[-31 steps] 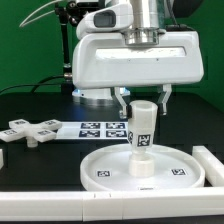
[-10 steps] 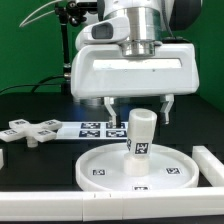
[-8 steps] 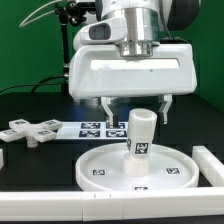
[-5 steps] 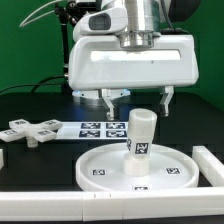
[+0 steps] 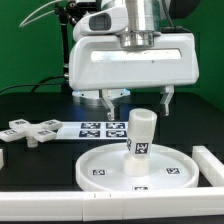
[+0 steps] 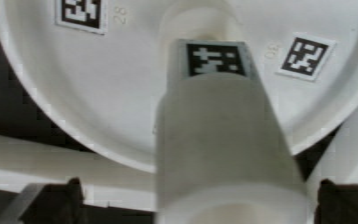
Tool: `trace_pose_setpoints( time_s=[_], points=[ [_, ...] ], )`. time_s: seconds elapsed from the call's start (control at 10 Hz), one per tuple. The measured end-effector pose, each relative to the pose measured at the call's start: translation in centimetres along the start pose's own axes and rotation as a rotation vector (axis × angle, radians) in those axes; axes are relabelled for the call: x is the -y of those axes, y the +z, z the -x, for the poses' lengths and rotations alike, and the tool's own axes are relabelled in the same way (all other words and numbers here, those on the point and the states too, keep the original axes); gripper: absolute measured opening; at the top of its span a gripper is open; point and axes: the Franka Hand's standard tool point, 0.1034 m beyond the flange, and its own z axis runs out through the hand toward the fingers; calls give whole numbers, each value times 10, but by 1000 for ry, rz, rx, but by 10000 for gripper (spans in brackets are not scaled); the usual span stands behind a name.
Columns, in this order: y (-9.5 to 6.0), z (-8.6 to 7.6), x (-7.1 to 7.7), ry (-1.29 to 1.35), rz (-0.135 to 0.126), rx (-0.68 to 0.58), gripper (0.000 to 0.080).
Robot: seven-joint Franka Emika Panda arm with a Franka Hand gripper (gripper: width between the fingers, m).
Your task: Assemble round table
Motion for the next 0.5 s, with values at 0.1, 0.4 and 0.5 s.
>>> trace_pose_setpoints(
  time_s=[0.1, 0.4, 0.5],
  points=[
    [2, 3, -3, 11, 0, 8, 649],
    [7, 6, 14, 29, -94, 224, 649],
    [9, 8, 18, 35, -117, 284, 649]
  ],
)
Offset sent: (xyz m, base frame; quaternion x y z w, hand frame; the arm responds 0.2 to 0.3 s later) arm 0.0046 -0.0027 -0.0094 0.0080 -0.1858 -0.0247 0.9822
